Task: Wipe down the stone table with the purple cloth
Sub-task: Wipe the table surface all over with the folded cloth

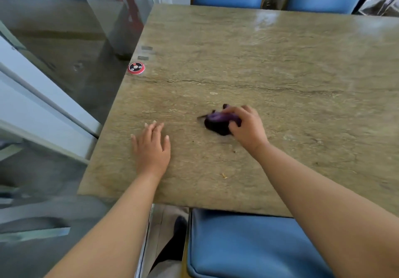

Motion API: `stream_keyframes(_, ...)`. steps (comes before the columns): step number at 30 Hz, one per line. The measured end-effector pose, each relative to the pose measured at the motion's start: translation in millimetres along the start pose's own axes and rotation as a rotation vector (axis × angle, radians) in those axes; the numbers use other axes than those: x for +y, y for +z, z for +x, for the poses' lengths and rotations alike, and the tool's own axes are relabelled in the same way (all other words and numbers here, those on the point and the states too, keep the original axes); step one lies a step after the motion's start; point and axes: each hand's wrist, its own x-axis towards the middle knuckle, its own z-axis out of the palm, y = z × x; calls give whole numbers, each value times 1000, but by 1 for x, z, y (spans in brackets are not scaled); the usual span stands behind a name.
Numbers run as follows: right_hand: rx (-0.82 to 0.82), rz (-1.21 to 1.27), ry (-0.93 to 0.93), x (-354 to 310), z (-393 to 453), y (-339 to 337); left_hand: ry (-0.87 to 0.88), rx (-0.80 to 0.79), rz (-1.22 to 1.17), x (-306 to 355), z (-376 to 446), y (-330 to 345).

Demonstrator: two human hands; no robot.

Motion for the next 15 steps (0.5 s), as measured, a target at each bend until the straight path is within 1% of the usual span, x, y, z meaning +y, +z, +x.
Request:
stream_keyframes(1, 76, -13, 70, 4, 7, 0, 7, -21, 53, -4, -3, 3)
stream_keyframes(2, 99, -59, 148, 9, 14, 1, 27, -39, 106, -6, -5, 7)
stream_keyframes(3, 68, -137, 226, 13, 20, 4, 45, -50, 147, -6, -5, 9)
stream_keyframes(4, 2, -235, 286, 17, 22, 10, 50, -58, 169, -5, -3, 10)
stream_keyframes(6, -97, -388, 314, 21, 22, 27, 44, -65, 180, -4, 0, 11)
stream_keyframes(9, -112, -435, 263, 15, 29, 49, 60, -56, 180, -4, -1, 10)
stream_keyframes(11, -167, -419, 200, 6, 37, 57, 64, -55, 151, -4, -2, 8)
stream_keyframes(12, -205, -405, 136, 1, 38, 61, 64, -56, 130, -4, -2, 8)
stream_keyframes(15, -358, -290, -142, -12, 25, 68, 67, -46, 75, -3, -2, 5)
